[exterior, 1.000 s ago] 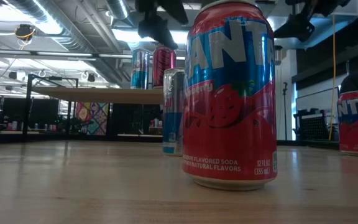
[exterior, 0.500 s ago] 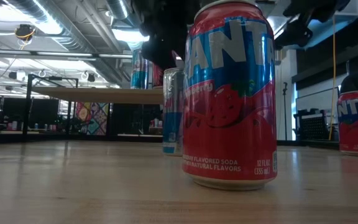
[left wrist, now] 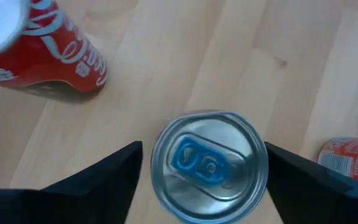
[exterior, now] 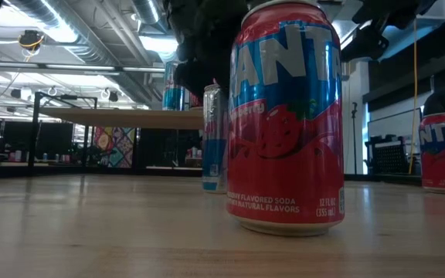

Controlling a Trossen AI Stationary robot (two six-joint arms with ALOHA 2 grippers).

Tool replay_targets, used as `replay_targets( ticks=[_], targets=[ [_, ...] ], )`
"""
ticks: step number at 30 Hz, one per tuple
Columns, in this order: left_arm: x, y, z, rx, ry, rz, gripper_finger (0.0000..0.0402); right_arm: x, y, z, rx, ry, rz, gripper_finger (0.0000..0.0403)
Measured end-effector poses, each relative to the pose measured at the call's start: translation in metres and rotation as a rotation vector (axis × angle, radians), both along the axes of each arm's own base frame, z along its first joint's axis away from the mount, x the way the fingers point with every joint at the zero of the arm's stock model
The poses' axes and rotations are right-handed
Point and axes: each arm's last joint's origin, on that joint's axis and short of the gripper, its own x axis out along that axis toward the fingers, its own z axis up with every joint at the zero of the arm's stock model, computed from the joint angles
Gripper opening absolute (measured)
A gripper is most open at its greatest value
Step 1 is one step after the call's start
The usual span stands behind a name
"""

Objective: Place canned beverage on shelf
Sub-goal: Put the blue soda can on the shelf and aligned with the other blue soda can

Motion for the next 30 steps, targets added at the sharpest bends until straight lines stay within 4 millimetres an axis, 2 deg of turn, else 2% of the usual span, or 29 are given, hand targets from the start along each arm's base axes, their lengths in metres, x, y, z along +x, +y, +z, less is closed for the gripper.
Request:
replay_targets(
  ticks=[8,13,16,20,25,30],
  targets=[
    [0.0,0.001,-0.001,0.004,0.001,0.058,0.0208,0.0,0.0,0.0,-0.003,0.0,0.002,0.0379],
    [-0.005,0.002,0.012,-0.007,0.004,0.079,0.0204,0.0,0.0,0.0,-0.003,0.0,0.002,0.0379],
    [-0.012,0.003,0.038,-0.014,-0.005,0.104,0.0204,0.0,0.0,0.0,-0.004,0.001,0.002,0.0379],
    [-0.029,0.004,0.081,-0.026,-0.024,0.154,0.021,0.0,0.0,0.0,-0.004,0.0,0.002,0.0379],
    [-0.062,0.014,0.133,-0.053,-0.038,0.278,0.0212,0.0,0.0,0.0,-0.004,0.0,0.002,0.0379],
    [-0.095,0.031,0.162,-0.011,-0.037,0.398,0.0214,0.0,0.0,0.0,-0.004,-0.002,0.002,0.0379]
  ],
)
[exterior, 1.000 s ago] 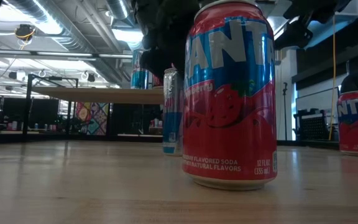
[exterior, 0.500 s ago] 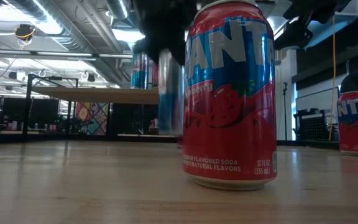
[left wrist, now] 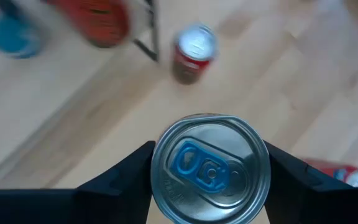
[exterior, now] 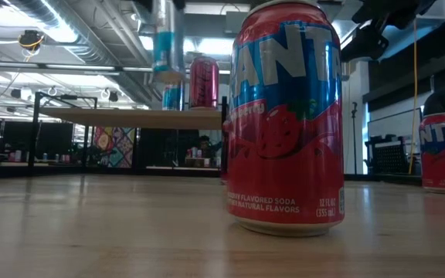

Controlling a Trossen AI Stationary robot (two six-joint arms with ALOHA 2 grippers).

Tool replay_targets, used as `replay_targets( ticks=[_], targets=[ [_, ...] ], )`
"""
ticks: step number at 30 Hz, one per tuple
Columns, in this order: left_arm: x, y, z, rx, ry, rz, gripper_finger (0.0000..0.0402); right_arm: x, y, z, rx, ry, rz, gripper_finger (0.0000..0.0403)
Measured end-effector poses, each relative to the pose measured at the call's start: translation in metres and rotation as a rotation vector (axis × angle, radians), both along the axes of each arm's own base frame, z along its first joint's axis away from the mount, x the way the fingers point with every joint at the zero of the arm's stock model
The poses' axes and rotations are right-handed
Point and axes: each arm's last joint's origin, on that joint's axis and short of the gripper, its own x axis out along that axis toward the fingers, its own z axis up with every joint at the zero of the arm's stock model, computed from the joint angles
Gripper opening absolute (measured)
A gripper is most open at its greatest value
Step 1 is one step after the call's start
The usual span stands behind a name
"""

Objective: Place canned beverage on shelf
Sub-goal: Put the blue soda can on the shelf and aligned with the other blue soda can

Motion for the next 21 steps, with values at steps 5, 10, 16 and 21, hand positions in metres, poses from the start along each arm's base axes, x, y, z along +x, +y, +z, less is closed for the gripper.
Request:
replay_targets(
  ticks=[5,10,16,21],
  targets=[
    [-0.03,0.023,0.018,0.019,-0.045,0.181,0.0214,0.0,0.0,0.0,0.001,-0.002,-0.001,0.0379],
    [-0.043,0.055,0.023,0.017,-0.064,0.358,0.0215,0.0,0.0,0.0,0.001,-0.002,-0.001,0.0379],
    [-0.04,0.087,0.015,0.019,-0.034,0.451,0.0215,0.0,0.0,0.0,0.0,-0.002,-0.001,0.0379],
    [-0.033,0.103,0.008,0.028,-0.016,0.46,0.0215,0.0,0.0,0.0,0.0,-0.002,-0.001,0.0379]
  ],
)
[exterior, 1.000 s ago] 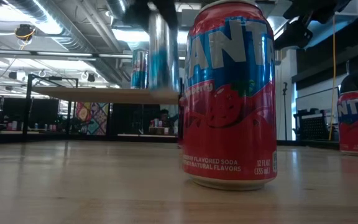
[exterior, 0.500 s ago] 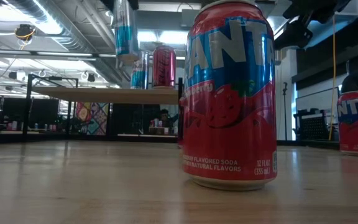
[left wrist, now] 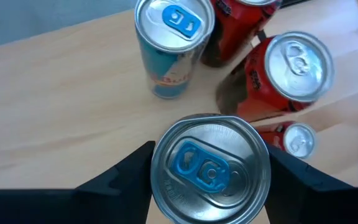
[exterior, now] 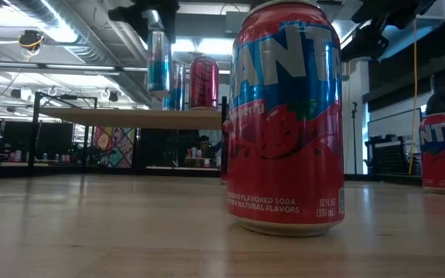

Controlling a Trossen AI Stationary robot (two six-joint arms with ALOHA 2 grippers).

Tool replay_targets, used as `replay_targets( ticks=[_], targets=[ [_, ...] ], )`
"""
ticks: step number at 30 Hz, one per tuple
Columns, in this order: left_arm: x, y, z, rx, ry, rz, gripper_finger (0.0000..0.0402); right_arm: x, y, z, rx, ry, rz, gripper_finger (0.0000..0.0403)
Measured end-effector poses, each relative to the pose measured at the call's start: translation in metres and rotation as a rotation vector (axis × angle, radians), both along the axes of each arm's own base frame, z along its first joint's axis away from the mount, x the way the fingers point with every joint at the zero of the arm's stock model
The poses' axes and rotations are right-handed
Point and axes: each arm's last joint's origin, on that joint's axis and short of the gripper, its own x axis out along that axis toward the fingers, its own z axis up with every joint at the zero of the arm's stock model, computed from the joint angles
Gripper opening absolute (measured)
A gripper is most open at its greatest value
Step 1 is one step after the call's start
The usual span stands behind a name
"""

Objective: Place canned beverage on shelf
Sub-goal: Put the blue soda can on the shelf and aligned with the other blue soda can

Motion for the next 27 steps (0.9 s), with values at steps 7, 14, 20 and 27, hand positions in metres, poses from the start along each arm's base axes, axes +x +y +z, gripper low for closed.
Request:
replay_targets(
  ticks=[7,14,20,27],
  targets=[
    [0.011,0.015,-0.008,0.0,0.002,-0.011,0.0215,0.0,0.0,0.0,0.0,0.001,0.0,0.0379],
    [0.016,0.024,-0.015,-0.004,0.025,-0.013,0.0216,0.0,0.0,0.0,-0.002,0.004,0.0,0.0379],
    [0.015,0.027,-0.015,-0.005,0.018,-0.006,0.0216,0.0,0.0,0.0,-0.017,0.003,0.007,0.0379],
    [0.02,0.028,-0.018,-0.016,0.008,-0.02,0.0216,0.0,-0.001,0.0,-0.039,0.003,-0.015,0.0379]
  ],
)
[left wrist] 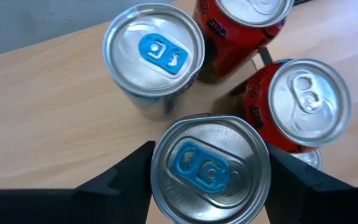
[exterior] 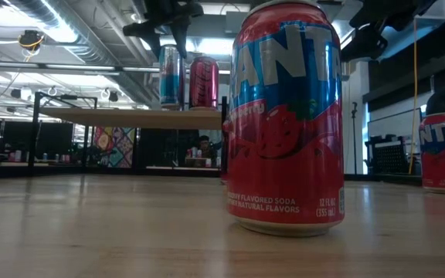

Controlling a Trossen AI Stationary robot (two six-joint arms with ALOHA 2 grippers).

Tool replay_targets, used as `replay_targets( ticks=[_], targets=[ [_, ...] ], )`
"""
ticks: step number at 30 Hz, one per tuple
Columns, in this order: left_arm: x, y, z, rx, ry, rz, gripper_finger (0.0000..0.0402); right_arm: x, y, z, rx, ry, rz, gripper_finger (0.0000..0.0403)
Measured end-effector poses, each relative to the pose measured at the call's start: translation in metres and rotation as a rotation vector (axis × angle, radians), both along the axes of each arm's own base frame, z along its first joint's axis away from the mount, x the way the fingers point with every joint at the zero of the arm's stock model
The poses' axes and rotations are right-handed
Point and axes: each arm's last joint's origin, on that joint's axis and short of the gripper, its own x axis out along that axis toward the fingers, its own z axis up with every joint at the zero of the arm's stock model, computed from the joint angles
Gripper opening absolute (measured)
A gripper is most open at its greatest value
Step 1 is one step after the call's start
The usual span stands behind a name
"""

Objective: Place canned beverage on shelf
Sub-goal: Put the blue soda can on the shelf and aligned with the other blue soda can

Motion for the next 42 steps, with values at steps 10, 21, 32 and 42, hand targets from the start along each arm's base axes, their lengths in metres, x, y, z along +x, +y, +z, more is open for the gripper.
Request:
replay_targets(
  ticks=[10,21,32,42],
  targets=[
    [0.004,0.0035,-0.0042,-0.011,0.009,-0.022,0.0227,0.0,0.0,0.0001,-0.006,0.0,0.004,0.0379],
    [0.004,0.0037,-0.0041,-0.003,0.011,-0.019,0.0263,0.0,0.0,0.0001,-0.019,-0.001,0.014,0.0379],
    [0.0038,0.0044,-0.0034,0.017,0.013,-0.009,0.0268,0.0,0.0,0.0001,-0.019,-0.001,0.013,0.0379],
    [0.0028,0.0033,-0.0006,0.015,0.003,-0.041,0.0325,0.0,0.0,0.0001,-0.019,-0.001,0.013,0.0379]
  ],
)
